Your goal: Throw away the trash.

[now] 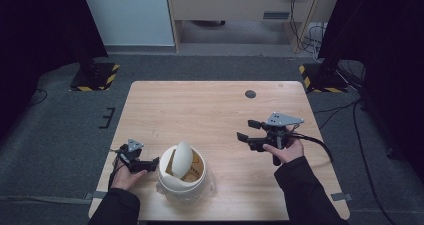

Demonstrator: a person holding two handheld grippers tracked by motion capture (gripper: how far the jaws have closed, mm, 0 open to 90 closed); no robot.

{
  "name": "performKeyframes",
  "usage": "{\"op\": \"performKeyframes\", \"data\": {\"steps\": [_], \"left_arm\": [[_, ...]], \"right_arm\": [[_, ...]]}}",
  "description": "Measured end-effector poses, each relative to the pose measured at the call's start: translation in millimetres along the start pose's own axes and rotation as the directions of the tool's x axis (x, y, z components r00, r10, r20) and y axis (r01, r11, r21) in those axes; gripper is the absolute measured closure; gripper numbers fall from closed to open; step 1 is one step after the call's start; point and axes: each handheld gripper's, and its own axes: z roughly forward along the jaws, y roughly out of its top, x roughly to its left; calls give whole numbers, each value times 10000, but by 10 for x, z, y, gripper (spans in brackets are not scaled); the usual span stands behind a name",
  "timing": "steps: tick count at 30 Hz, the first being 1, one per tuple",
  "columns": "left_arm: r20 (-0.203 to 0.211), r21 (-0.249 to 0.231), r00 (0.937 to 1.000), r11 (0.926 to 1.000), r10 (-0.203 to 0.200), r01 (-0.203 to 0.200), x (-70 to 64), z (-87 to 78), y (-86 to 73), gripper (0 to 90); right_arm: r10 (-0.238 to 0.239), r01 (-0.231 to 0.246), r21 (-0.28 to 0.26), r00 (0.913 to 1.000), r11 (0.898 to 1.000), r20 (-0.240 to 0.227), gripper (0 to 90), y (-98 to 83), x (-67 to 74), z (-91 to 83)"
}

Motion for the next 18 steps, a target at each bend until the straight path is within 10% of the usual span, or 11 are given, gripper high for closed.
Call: {"op": "performKeyframes", "data": {"steps": [18], "left_arm": [[22, -8, 10000, 10000, -14, 14, 4, -2, 0, 0]], "right_arm": [[997, -1301, 1284, 9703, 9832, 2203, 199, -581, -697, -96]]}}
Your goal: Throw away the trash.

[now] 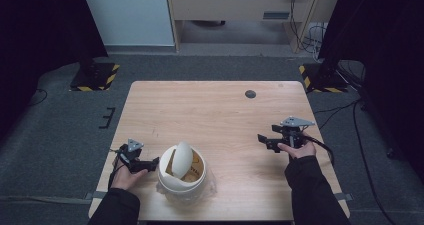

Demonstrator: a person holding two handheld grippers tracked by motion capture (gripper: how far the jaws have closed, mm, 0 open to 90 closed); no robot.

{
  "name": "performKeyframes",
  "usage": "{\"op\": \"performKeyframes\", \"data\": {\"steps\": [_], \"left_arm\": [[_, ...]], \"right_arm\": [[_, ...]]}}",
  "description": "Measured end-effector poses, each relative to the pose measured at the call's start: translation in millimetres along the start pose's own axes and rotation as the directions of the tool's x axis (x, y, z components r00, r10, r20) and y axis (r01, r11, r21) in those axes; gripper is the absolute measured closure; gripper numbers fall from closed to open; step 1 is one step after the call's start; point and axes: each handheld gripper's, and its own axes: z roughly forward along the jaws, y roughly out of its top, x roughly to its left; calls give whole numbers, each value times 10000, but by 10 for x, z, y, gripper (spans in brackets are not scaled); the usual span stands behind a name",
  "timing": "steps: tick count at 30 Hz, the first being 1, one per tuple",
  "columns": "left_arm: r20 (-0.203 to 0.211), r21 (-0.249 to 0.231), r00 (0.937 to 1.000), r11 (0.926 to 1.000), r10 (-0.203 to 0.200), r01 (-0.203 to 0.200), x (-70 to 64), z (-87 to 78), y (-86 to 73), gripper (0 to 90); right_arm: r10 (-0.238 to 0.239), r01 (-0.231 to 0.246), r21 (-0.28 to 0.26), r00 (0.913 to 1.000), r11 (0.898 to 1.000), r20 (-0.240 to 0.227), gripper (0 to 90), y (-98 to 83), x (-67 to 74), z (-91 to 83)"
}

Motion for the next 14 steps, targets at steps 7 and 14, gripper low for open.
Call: {"op": "performKeyframes", "data": {"steps": [7, 14], "left_arm": [[72, 2, 9999, 10000, 77, -77, 10, -2, -1, 0], [120, 3, 9999, 9999, 116, -116, 16, -3, -3, 0]], "right_arm": [[127, -201, 632, 9933, 9978, 1147, 163, -213, -283, 21], [430, -688, 1102, 9741, 9915, 2220, 138, -325, -412, -8]]}}
